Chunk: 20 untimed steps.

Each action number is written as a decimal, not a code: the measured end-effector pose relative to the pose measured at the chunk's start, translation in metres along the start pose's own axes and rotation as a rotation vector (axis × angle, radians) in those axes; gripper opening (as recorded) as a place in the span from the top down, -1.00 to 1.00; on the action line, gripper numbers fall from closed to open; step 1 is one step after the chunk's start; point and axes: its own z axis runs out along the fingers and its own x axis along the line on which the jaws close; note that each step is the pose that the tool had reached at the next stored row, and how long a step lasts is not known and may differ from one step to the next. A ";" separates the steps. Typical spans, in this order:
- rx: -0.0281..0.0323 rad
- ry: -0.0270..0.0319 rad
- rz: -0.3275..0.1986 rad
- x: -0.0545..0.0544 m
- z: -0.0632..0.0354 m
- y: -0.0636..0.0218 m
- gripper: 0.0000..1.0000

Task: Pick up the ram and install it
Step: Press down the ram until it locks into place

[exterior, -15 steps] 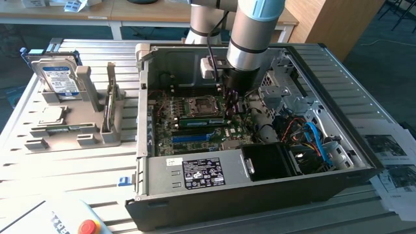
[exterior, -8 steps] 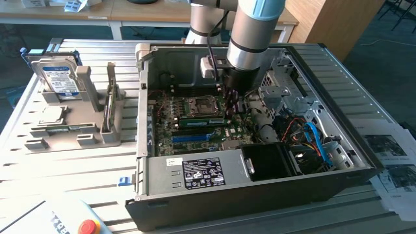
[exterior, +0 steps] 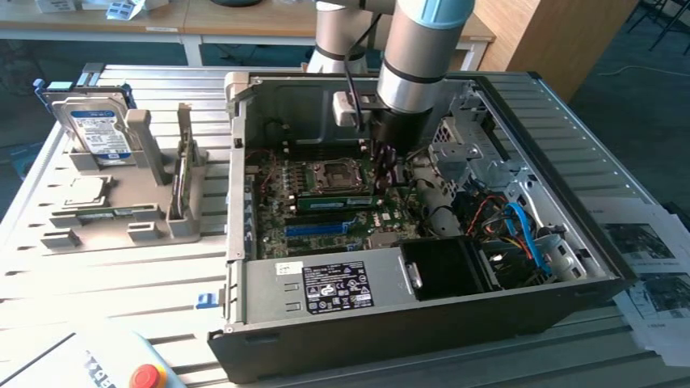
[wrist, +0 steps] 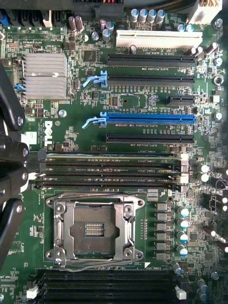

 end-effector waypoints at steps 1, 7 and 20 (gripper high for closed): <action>-0.0003 0.0000 0.000 0.000 -0.0007 0.0000 0.80; -0.0017 -0.0001 0.000 0.000 -0.0036 -0.0001 0.80; -0.0048 0.0000 0.000 0.000 -0.0104 -0.0002 0.80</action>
